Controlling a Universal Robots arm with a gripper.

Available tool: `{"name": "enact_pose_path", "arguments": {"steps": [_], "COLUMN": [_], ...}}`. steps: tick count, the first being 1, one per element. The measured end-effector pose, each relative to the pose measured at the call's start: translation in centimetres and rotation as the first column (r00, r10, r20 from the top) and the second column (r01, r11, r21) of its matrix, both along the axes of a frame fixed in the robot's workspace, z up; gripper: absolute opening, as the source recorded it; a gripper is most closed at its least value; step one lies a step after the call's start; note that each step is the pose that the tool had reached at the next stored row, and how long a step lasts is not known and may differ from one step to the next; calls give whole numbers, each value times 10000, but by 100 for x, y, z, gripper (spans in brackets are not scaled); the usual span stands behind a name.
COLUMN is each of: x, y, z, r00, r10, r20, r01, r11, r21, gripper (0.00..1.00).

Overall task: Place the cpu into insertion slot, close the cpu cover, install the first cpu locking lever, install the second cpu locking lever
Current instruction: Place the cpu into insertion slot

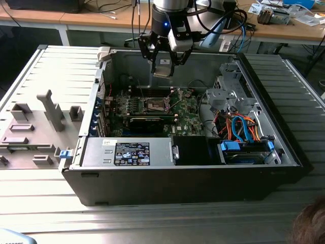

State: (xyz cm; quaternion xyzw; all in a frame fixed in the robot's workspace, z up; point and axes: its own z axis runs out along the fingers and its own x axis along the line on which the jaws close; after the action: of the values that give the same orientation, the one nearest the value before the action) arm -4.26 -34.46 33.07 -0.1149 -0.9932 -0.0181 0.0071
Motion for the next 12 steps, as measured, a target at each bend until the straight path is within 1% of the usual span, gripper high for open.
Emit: {"name": "enact_pose_path", "arguments": {"steps": [12], "x": [0], "y": [0], "z": [-9], "r00": [9998], "r10": [-183], "r20": [0], "r01": [183], "r11": [9998], "r21": [1], "gripper": [55]}}
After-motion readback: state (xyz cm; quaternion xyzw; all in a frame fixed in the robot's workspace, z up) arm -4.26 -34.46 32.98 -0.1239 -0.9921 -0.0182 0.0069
